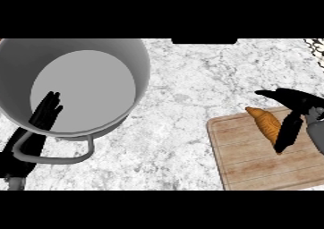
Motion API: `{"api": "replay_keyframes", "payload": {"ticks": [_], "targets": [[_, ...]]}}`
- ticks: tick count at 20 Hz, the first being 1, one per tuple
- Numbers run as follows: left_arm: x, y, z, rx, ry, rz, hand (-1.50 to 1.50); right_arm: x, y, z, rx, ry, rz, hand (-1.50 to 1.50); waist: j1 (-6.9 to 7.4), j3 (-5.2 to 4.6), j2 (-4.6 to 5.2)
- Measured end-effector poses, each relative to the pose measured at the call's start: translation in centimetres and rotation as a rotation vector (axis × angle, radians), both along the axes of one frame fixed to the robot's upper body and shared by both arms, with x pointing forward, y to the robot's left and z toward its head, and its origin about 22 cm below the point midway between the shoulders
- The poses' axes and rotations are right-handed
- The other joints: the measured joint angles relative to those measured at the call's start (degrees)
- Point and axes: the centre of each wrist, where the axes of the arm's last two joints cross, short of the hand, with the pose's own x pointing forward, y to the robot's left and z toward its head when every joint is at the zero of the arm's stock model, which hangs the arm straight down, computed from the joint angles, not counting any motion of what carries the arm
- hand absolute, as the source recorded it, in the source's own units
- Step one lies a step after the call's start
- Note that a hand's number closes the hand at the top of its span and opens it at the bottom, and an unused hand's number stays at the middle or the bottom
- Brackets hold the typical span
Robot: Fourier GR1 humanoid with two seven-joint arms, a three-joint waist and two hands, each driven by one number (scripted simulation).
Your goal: Pick the croissant from the cutting board and place it in the pot
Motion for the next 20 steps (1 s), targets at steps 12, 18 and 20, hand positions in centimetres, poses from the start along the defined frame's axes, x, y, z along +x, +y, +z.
{"api": "replay_keyframes", "payload": {"ticks": [12,18,20], "targets": [[0.0,0.4,-0.1,-0.003,0.004,0.005,0.00,-0.2,0.1,-3.1,-0.011,0.022,0.002,1.50,-0.13,-0.06,0.03],[0.1,0.4,0.0,0.004,0.005,0.013,0.00,-0.1,0.1,-3.4,-0.005,-0.018,0.067,1.50,-0.10,-0.19,-0.06],[-0.2,0.2,-0.3,0.007,-0.003,0.018,0.00,-0.1,0.2,-3.7,0.000,-0.023,0.072,1.50,-0.04,-0.13,-0.12]]}}
